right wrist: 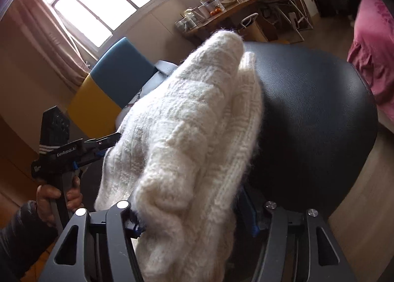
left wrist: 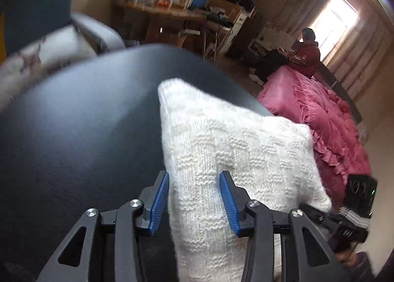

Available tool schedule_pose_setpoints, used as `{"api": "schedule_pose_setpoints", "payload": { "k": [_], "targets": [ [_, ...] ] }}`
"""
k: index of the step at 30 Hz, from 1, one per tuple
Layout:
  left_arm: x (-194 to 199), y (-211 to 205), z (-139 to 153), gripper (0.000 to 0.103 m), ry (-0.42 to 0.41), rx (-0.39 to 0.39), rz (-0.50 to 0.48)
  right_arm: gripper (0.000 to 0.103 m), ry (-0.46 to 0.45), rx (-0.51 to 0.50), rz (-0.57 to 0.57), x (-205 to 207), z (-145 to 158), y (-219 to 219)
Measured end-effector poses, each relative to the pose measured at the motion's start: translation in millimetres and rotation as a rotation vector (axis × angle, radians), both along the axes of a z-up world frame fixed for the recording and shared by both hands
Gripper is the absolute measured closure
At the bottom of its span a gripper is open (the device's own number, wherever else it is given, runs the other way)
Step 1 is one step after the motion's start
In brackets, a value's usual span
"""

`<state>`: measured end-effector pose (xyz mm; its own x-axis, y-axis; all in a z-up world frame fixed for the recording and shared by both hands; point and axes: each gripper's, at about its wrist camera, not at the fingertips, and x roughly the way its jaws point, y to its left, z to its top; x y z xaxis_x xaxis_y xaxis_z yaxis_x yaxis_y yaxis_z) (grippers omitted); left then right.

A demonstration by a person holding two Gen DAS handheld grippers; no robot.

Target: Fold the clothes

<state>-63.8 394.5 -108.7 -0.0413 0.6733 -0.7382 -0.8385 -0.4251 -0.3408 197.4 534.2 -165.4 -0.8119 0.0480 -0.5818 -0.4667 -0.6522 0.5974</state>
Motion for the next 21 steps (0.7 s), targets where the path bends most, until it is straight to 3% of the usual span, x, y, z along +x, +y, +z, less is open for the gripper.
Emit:
{"api": "schedule_pose_setpoints", "payload": {
  "k": [5, 8, 11, 15, 17, 21],
  "targets": [
    [20, -11, 24, 0.061, 0.084, 0.056, -0.012, 0.033, 0.029, 0.233, -0.011, 24, 58, -10],
    [31, -17, 39, 0.061, 0.134, 0.089, -0.02, 0.033, 0.103, 0.321, 0.111, 20, 91, -29],
    [38, -14, 29, 0.061, 0.114, 0.062, -0.019, 0.033, 0.047, 0.377, 0.228, -3, 90, -48],
    [42, -19, -7, 0.061, 0.068, -0.006, -0.011, 0.032, -0.191, 0.251, 0.196, -23, 27, -36],
    [47, -22, -21, 0.061, 0.068, -0.011, -0.018, 0.032, -0.185, 0.309, 0.141, -11, 8, -38],
    [49, -22, -15, 0.061, 0.087, -0.011, 0.004, 0.031, -0.167, 0.337, 0.119, -6, 9, -43]
  ]
}}
